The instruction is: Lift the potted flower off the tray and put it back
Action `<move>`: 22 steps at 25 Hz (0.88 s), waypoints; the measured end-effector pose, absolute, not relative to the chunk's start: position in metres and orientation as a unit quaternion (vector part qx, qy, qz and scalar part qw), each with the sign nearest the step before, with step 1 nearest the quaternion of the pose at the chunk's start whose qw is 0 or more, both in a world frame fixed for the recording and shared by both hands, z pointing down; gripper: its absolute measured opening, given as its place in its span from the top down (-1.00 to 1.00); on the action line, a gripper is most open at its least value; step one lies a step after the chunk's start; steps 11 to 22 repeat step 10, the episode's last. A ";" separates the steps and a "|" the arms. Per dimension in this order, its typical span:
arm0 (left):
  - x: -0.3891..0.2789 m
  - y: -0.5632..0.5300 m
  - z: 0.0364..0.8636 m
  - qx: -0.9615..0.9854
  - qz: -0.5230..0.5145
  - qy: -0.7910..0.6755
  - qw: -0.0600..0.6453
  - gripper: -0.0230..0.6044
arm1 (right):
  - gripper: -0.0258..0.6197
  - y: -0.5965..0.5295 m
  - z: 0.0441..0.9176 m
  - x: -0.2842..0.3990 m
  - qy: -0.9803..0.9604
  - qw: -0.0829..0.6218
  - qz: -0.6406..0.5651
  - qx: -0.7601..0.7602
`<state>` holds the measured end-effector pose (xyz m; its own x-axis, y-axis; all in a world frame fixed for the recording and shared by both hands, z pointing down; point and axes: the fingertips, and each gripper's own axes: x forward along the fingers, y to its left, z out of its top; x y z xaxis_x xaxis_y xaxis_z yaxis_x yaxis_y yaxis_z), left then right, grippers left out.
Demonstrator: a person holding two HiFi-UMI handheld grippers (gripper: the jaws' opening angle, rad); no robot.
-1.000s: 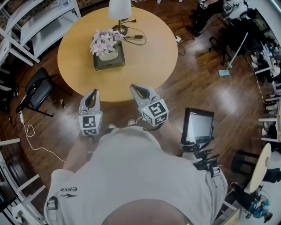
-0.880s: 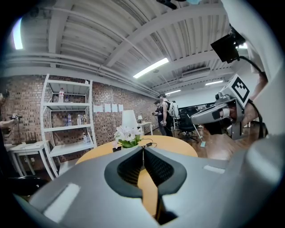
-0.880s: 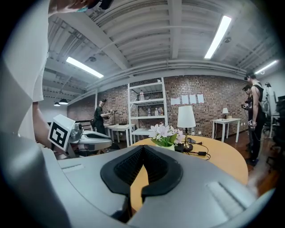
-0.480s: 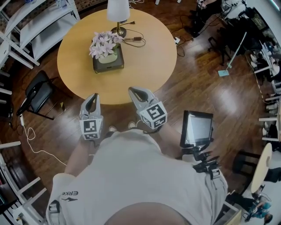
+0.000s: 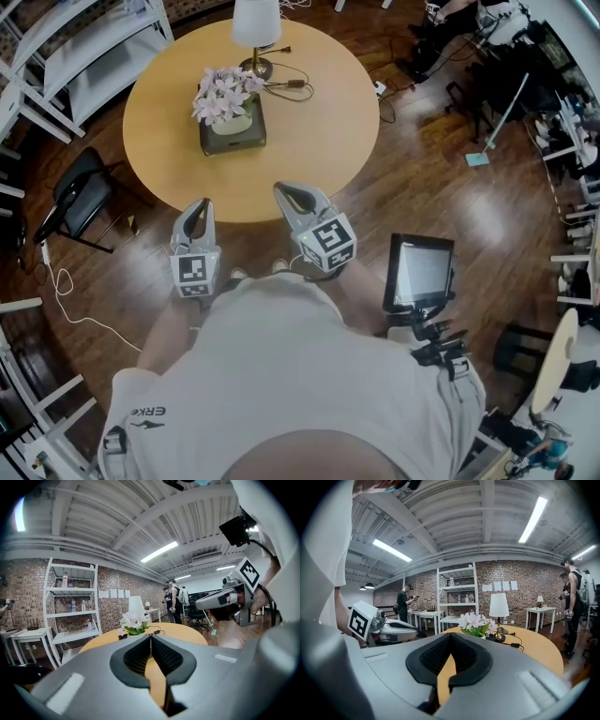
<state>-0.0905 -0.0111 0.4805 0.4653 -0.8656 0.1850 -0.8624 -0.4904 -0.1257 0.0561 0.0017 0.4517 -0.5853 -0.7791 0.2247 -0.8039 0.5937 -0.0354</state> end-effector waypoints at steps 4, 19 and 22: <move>-0.087 -0.013 0.481 -0.856 -0.112 0.504 0.005 0.90 | 0.88 -0.001 0.450 0.057 -0.889 0.093 0.065 0.444; -0.079 -0.018 0.485 -0.857 -0.113 0.502 0.005 0.90 | 0.88 -0.006 0.454 0.063 -0.889 0.095 0.066 0.443; -0.079 -0.018 0.485 -0.857 -0.113 0.502 0.005 0.90 | 0.88 -0.006 0.454 0.063 -0.889 0.095 0.066 0.443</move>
